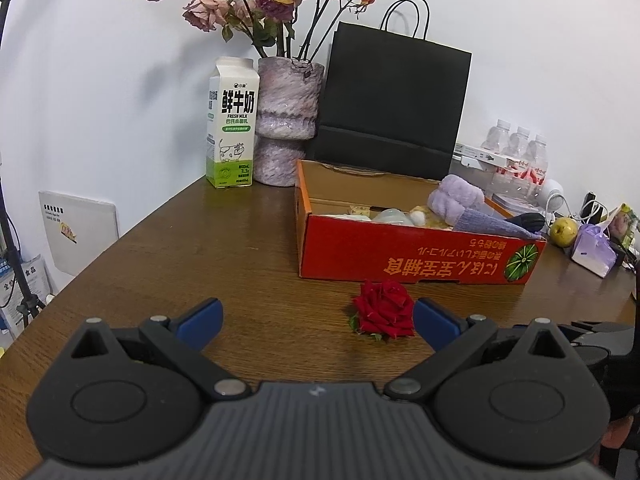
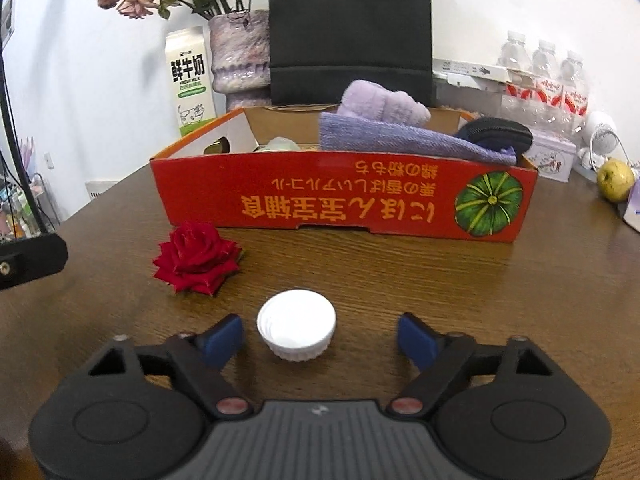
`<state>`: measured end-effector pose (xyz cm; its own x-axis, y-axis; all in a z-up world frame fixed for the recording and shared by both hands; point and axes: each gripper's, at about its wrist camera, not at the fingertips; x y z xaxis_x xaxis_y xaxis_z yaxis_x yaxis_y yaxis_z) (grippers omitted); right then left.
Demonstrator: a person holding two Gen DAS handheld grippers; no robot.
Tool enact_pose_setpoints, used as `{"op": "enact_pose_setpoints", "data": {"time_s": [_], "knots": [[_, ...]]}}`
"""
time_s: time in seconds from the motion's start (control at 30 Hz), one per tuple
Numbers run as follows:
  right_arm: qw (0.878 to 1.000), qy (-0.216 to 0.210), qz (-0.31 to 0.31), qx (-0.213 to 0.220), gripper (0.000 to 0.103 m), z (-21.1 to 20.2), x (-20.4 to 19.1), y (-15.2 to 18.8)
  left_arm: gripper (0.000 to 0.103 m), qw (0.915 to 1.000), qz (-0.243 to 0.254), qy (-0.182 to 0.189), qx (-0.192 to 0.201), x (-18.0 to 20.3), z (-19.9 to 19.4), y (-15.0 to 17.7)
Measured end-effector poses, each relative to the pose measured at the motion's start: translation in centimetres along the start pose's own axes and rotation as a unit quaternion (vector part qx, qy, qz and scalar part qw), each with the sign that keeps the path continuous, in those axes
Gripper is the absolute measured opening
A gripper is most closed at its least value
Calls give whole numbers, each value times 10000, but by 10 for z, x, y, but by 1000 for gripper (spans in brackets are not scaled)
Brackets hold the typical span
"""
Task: Organize objects
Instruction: 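Grasp the white bottle cap with the right gripper and lift it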
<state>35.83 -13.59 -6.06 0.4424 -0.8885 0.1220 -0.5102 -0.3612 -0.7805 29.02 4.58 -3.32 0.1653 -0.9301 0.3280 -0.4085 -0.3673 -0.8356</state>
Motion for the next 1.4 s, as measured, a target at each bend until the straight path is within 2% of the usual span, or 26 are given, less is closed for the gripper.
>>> {"op": "enact_pose_setpoints", "data": {"time_s": [0.07, 0.1, 0.13, 0.17, 0.27, 0.37, 0.53, 0.87, 1.13, 1.4], "knots": [[10000, 39, -86, 19, 59, -1, -3, -1, 103, 10000, -3, -2, -4, 0, 0, 0], [9999, 30, -119, 38, 55, -1, -4, -2, 103, 10000, -2, -3, -4, 0, 0, 0], [9999, 8, -137, 65, 41, -2, -5, -2, 103, 10000, -3, -3, -4, 0, 0, 0], [9999, -19, -132, 97, 39, -3, -4, -1, 103, 10000, -10, -9, -6, -1, 1, 0], [9998, -44, -2, 190, 39, -5, 0, -1, 103, 10000, -70, -47, -28, -3, 3, -1], [9987, 40, 96, 492, 39, -16, 3, 2, 103, 9998, -160, -102, -73, -8, 6, -2], [9940, 327, -182, 1030, 39, -38, -2, 8, 103, 9995, -250, -157, -97, -13, 7, -4], [9886, 484, -161, 1416, 39, -71, 16, 26, 103, 9995, -94, -125, -269, -9, 11, 2], [9875, 549, -151, 1471, 39, -84, 38, 39, 103, 9990, 142, -189, -375, 2, 16, 8], [9885, 477, -115, 1427, 39, -89, 60, 50, 103, 9971, 475, -174, -566, 30, 29, 14]]}}
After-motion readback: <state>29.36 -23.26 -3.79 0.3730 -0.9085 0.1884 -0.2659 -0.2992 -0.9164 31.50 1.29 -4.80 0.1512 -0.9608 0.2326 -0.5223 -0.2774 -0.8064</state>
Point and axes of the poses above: each gripper's, at about its wrist camera, not at the fingertips, and z roughly the way its jaws point, x to its right, y to its underside, and after that the axes turned 13 degrees about -z, right-handed
